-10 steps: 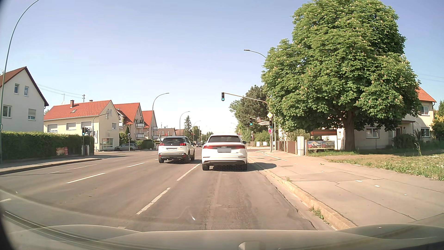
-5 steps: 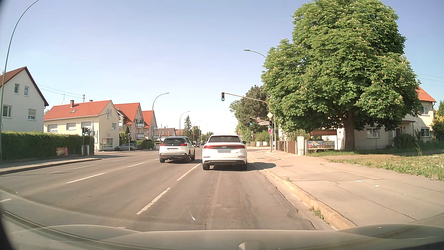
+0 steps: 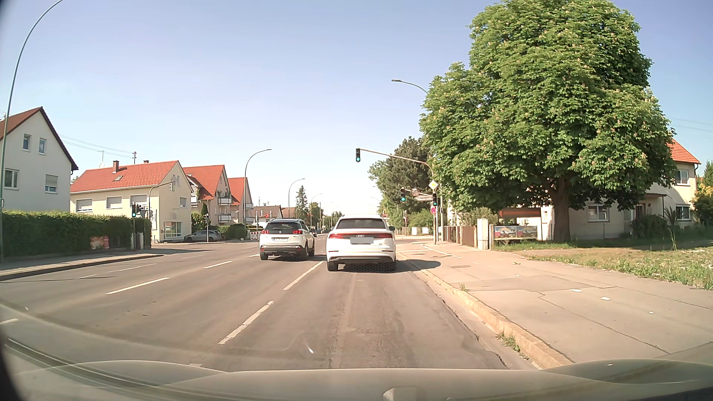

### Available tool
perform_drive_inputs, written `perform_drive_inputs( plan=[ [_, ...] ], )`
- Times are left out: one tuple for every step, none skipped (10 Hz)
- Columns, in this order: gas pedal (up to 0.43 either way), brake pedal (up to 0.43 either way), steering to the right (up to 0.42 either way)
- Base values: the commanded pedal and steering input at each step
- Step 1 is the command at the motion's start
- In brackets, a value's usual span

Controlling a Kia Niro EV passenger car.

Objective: Follow the waypoints while adhering to traffic rules and regulations

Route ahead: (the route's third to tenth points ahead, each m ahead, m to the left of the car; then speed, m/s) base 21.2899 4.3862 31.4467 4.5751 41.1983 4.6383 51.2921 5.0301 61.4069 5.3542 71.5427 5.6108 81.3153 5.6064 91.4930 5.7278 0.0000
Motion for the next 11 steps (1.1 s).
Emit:
perform_drive_inputs(
  plan=[
    [0.000, 0.037, 0.006],
    [0.000, 0.000, 0.006],
    [0.000, 0.000, 0.005],
    [0.000, 0.000, 0.000],
    [0.000, 0.000, -0.009],
    [0.000, 0.000, -0.017],
    [0.000, 0.000, -0.026],
    [0.000, 0.000, -0.039],
    [0.000, 0.000, -0.053],
    [0.028, 0.000, -0.069],
    [0.039, 0.000, -0.084]
  ],
)
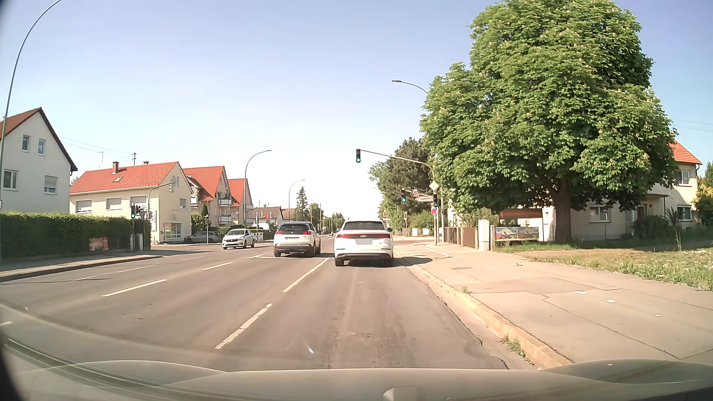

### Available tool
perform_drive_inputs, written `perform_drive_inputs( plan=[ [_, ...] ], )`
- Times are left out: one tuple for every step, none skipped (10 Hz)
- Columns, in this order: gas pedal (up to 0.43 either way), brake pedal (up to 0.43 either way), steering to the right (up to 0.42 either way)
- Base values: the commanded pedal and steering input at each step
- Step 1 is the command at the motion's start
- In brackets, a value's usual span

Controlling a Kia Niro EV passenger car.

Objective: Follow the waypoints while adhering to traffic rules and regulations

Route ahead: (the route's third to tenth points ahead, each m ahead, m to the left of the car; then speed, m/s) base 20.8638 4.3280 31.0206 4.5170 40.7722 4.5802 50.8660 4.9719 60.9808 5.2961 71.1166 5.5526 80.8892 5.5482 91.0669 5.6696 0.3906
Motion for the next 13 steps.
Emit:
perform_drive_inputs(
  plan=[
    [0.047, 0.000, -0.093],
    [0.047, 0.000, -0.100],
    [0.059, 0.000, -0.097],
    [0.067, 0.000, -0.083],
    [0.067, 0.000, -0.070],
    [0.067, 0.000, -0.061],
    [0.067, 0.000, -0.050],
    [0.067, 0.000, -0.043],
    [0.067, 0.000, -0.034],
    [0.079, 0.000, -0.033],
    [0.098, 0.000, -0.034],
    [0.130, 0.000, -0.032],
    [0.150, 0.000, -0.022]
  ],
)
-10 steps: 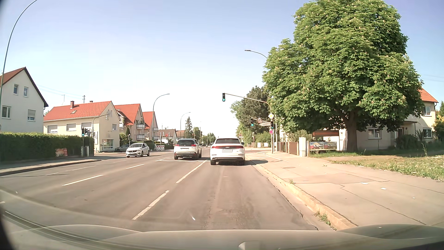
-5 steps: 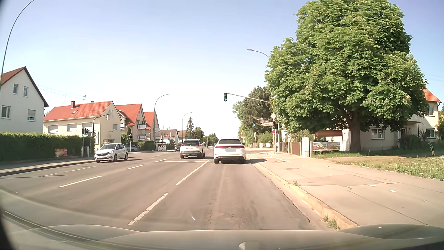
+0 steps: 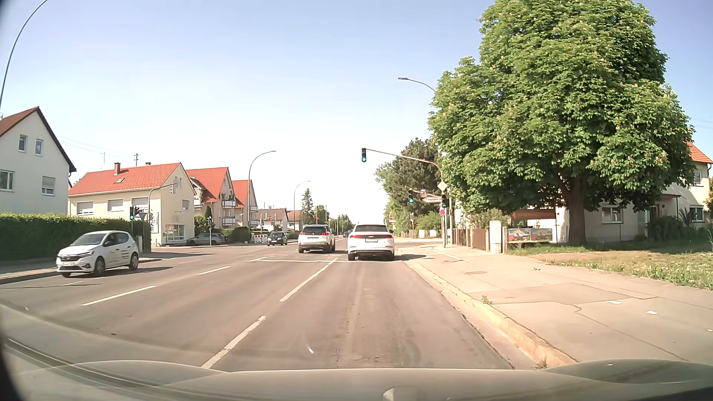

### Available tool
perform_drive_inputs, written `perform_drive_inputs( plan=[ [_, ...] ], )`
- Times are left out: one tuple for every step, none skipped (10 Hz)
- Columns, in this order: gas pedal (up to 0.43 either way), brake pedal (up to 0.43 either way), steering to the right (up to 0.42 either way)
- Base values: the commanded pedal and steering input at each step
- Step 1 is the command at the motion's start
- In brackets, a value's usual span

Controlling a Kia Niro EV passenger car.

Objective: Follow the waypoints while adhering to traffic rules and regulations

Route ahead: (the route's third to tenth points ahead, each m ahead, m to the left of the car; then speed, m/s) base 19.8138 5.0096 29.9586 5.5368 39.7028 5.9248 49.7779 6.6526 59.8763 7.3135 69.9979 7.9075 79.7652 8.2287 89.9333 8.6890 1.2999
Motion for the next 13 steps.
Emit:
perform_drive_inputs(
  plan=[
    [0.169, 0.000, -0.015],
    [0.177, 0.000, -0.015],
    [0.177, 0.000, -0.019],
    [0.177, 0.000, -0.020],
    [0.177, 0.000, -0.022],
    [0.177, 0.000, -0.022],
    [0.177, 0.000, -0.020],
    [0.177, 0.000, -0.014],
    [0.177, 0.000, -0.011],
    [0.177, 0.000, -0.010],
    [0.189, 0.000, -0.010],
    [0.197, 0.000, -0.010],
    [0.197, 0.000, -0.010]
  ],
)
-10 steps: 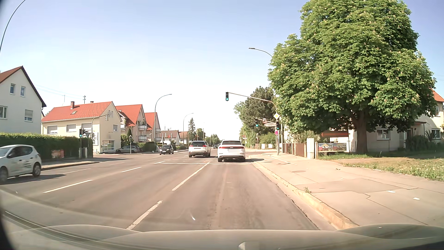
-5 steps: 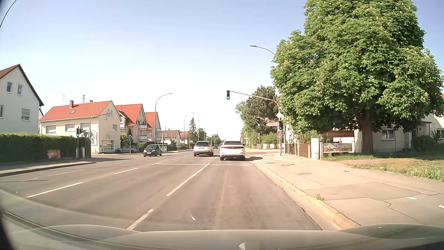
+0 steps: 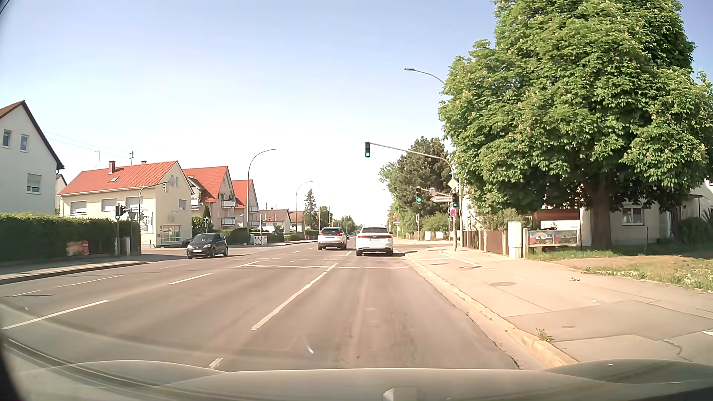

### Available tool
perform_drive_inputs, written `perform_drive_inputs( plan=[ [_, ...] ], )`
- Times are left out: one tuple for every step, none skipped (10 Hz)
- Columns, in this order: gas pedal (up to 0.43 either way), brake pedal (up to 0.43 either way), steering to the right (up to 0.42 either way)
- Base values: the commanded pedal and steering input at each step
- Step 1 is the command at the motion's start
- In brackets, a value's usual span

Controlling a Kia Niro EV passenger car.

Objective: Follow the waypoints while adhering to traffic rules and regulations

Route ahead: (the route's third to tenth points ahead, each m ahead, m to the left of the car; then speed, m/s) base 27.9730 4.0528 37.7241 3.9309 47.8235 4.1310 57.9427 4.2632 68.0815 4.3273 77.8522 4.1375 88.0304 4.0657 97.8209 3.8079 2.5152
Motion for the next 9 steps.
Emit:
perform_drive_inputs(
  plan=[
    [0.240, 0.000, -0.008],
    [0.280, 0.000, 0.001],
    [0.280, 0.000, 0.005],
    [0.280, 0.000, -0.001],
    [0.280, 0.000, -0.005],
    [0.280, 0.000, -0.006],
    [0.280, 0.000, -0.005],
    [0.280, 0.000, -0.005],
    [0.280, 0.000, -0.005]
  ],
)
